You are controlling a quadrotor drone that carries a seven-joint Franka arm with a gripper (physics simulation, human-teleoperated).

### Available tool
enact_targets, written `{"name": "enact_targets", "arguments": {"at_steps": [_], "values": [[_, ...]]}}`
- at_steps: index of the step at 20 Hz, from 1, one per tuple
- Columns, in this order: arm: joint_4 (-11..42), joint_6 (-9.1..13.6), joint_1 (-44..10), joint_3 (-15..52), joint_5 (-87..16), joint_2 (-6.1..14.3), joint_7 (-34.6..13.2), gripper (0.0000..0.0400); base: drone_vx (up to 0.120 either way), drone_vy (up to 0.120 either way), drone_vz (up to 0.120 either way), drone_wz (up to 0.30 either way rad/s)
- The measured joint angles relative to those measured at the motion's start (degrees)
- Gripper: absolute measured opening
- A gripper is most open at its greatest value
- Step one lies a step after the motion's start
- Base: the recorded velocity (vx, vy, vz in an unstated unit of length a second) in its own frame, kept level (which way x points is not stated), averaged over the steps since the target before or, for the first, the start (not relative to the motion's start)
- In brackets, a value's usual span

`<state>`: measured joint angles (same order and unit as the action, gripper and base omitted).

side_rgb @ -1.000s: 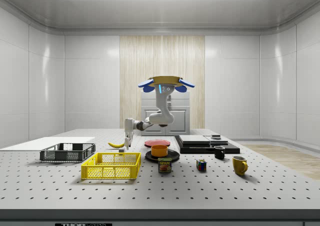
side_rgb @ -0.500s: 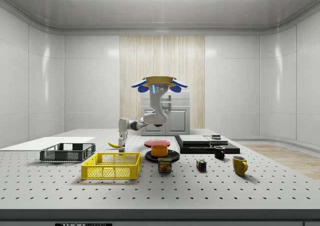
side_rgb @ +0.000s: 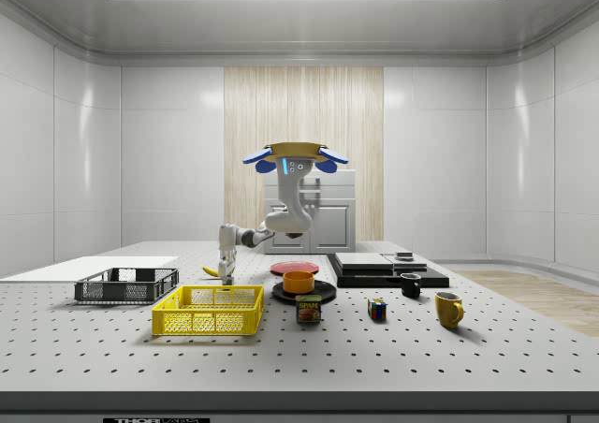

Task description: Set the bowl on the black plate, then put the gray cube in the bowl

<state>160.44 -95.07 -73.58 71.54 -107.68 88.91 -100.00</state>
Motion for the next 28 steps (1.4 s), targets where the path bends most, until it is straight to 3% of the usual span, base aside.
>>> {"name": "enact_targets", "arguments": {"at_steps": [9,12,16,22,28], "values": [[-0.37,-0.70,0.03,-2.70,-2.62,-0.29,0.07,0.0400,0.000,0.000,0.000,0.000],[-0.31,-0.65,0.16,-2.96,-2.92,-0.41,0.11,0.0327,0.000,0.000,0.000,0.000],[-0.27,-0.50,0.29,-3.14,-3.15,-0.61,0.18,0.0278,0.000,0.000,0.000,0.000],[0.32,0.41,0.79,-1.61,-1.82,-0.85,0.28,0.0256,0.000,0.000,0.000,0.000],[1.40,1.94,1.49,2.01,1.52,-0.95,0.31,0.0251,0.000,0.000,0.120,0.000]]}}
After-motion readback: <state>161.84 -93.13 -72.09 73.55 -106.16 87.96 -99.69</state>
